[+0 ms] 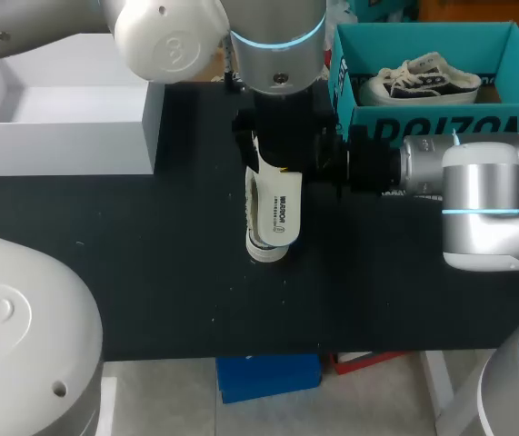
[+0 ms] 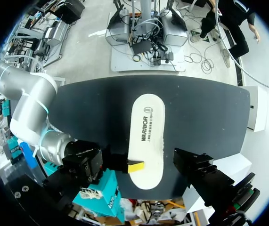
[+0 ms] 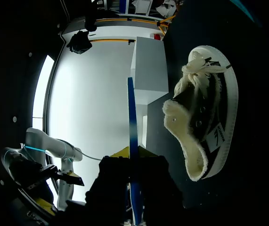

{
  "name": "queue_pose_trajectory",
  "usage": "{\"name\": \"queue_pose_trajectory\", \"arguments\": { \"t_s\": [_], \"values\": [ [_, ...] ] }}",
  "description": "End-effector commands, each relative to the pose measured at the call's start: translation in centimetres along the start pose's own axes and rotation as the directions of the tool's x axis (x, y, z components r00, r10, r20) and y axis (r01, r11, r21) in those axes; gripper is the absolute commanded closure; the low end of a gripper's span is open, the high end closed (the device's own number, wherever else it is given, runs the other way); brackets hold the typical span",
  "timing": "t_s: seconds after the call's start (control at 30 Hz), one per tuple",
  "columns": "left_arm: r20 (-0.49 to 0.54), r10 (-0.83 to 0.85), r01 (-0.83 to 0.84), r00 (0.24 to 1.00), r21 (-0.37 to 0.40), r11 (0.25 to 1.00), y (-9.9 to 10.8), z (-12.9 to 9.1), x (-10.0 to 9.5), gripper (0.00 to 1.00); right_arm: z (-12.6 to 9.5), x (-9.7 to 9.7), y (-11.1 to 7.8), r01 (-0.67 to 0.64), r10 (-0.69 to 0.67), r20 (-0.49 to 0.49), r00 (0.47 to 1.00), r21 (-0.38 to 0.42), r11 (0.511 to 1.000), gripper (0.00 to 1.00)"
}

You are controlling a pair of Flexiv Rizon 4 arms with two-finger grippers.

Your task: Take the shoe out of the shoebox, open the shoe tongue, remove and reinsert the insole, then place the shoe into the shoebox

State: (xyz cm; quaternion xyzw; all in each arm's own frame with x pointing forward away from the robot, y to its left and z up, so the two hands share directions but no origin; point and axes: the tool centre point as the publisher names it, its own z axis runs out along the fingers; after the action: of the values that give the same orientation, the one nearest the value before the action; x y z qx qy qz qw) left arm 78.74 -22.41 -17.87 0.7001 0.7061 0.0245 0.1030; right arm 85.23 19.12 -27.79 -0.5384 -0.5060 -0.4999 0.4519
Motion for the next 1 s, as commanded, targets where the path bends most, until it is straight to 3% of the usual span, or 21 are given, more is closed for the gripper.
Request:
{"name": "queue_pose_trajectory", "arguments": {
  "t_s": [0.03,0.57,1.0],
  "values": [
    [0.003,0.001,-0.001,1.0,0.017,1.0,1.6,0.4,0.1,0.0,0.1,0.0,-0.1,0.0,0.0,0.0,1.0,-0.002,1.0,1.0],
    [0.003,0.007,-0.007,1.0,0.039,0.999,8.0,1.6,0.5,0.0,0.1,0.0,-0.1,0.0,0.0,0.0,1.0,-0.002,1.0,1.0],
    [0.001,0.006,-0.006,1.0,0.055,0.998,11.6,2.7,0.4,0.0,0.1,0.0,-0.1,0.0,0.0,0.0,1.0,-0.002,1.0,1.0]
  ]
}}
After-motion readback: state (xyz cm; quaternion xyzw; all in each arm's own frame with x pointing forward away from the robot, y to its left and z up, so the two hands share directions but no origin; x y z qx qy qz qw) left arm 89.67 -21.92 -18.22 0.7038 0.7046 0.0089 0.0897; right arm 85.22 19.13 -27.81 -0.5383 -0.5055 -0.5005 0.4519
